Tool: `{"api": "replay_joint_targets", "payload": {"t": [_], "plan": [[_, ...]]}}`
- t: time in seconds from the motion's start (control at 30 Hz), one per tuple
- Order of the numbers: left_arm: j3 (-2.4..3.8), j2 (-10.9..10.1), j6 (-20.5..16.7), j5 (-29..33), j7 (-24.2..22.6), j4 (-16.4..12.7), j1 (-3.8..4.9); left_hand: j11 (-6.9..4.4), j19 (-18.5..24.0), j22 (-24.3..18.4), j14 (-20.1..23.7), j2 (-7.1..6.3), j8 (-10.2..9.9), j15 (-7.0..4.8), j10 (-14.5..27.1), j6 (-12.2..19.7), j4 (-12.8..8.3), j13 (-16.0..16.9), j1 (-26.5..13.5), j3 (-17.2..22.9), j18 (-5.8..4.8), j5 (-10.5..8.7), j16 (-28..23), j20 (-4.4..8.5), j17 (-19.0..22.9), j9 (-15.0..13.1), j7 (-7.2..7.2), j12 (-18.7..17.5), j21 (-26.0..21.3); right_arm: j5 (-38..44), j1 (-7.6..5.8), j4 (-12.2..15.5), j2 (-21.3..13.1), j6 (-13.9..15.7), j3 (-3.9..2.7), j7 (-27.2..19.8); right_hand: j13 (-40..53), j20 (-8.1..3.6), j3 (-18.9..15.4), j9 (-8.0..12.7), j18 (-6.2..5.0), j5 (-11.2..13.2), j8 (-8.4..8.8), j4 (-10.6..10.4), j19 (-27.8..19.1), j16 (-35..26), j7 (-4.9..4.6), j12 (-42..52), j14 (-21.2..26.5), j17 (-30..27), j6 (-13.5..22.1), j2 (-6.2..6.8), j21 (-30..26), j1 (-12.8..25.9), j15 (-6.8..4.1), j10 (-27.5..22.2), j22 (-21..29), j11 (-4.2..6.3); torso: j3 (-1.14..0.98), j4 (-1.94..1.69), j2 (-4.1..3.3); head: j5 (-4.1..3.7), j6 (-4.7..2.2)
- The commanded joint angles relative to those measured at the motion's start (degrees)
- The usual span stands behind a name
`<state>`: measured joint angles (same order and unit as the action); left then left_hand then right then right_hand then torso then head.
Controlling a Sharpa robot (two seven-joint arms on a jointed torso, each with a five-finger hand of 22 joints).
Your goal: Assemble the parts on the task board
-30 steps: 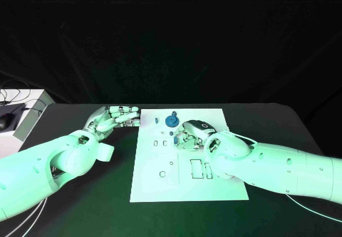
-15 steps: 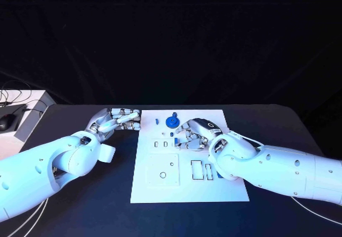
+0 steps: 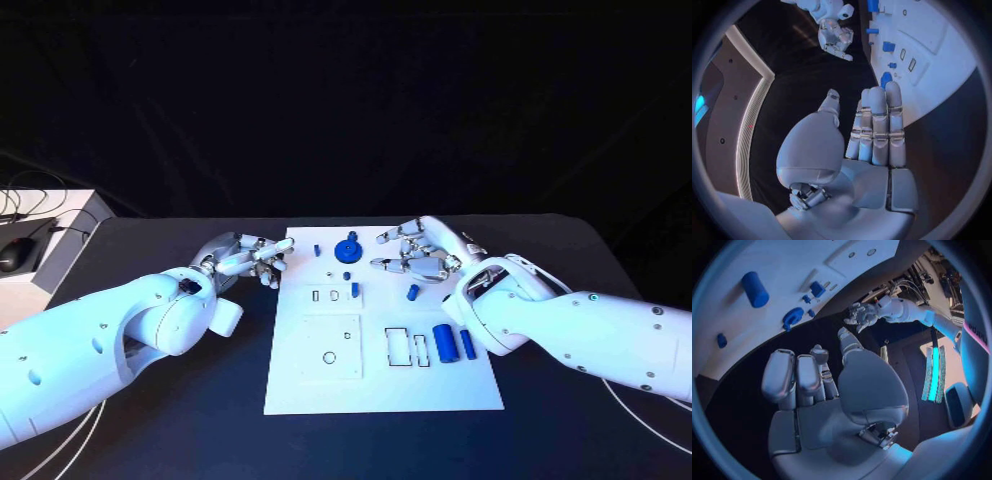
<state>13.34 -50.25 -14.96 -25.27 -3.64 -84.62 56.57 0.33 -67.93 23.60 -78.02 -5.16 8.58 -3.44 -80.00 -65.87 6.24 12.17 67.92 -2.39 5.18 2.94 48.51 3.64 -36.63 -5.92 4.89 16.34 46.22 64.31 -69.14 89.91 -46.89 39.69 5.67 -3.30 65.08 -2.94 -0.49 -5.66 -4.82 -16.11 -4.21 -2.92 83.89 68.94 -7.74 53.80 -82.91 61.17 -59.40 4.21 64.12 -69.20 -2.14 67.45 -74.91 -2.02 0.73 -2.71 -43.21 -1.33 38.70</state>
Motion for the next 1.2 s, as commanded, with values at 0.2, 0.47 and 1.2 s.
{"api": "replay_joint_targets", "payload": {"t": [0.2, 0.47, 1.2], "plan": [[-0.01, 3.6, 9.2, -15.5, 17.1, 2.1, 3.47, -1.16, 4.9, 11.3, 1.7, -1.80, 7.2, -0.58, 7.8, 2.1, 6.3, 16.8, -2.7, 2.0, 2.30, 0.11, 12.2, 0.56, -10.3, -8.4, -1.26, 18.3, 14.8, -20.8, -1.04, -2.0, -2.4, -0.1, -0.12, -10.2, 0.4, -0.87, -1.7, -5.6, -0.03, -1.8, -0.99, 1.8, 2.6, -0.2, 1.25, 0.1, 0.0, 0.3, -2.3, -2.05, -0.3, 2.0, -0.99, 0.2, -8.8, 1.14, -0.82, 0.41, 0.66, 0.62, 0.23], [-2.96, 8.5, 15.8, -18.4, 26.9, 5.9, 9.72, -1.33, 5.2, 14.6, 0.2, -5.02, 11.1, -0.74, 9.8, 5.5, 1.7, 21.5, -5.2, 20.5, 2.89, 0.07, 15.0, 0.32, -14.1, -14.9, -1.19, 23.4, 17.8, -23.8, -1.42, -4.6, -2.9, -1.5, -0.15, -10.9, 0.7, -1.06, -2.4, -10.7, 0.08, -1.9, -0.71, 2.8, 2.6, -0.5, 1.41, -0.2, 0.0, 0.2, -1.8, -2.94, -0.5, 2.4, -1.06, 0.3, -8.7, 1.22, -1.40, 0.84, 0.93, 1.34, 0.06], [-9.00, 20.0, 22.6, -21.1, 38.4, 14.1, 15.59, -1.79, 2.1, 23.4, -2.0, -6.14, 9.4, -1.06, 9.8, 5.1, 0.6, 25.3, -9.9, 27.5, 2.94, 0.08, 18.7, 0.03, -20.0, -21.7, -1.67, 26.4, 22.9, -34.9, -1.81, -11.1, -0.7, -5.6, -0.14, -15.7, -14.3, 1.54, 0.6, -9.2, -2.68, -6.5, -0.05, 8.0, -11.7, -22.8, -1.44, -17.2, 12.0, -17.0, 3.9, -6.10, -45.5, -3.4, 1.33, -11.4, 6.9, -1.18, -1.38, 1.07, 0.94, 1.12, 0.55]]}}
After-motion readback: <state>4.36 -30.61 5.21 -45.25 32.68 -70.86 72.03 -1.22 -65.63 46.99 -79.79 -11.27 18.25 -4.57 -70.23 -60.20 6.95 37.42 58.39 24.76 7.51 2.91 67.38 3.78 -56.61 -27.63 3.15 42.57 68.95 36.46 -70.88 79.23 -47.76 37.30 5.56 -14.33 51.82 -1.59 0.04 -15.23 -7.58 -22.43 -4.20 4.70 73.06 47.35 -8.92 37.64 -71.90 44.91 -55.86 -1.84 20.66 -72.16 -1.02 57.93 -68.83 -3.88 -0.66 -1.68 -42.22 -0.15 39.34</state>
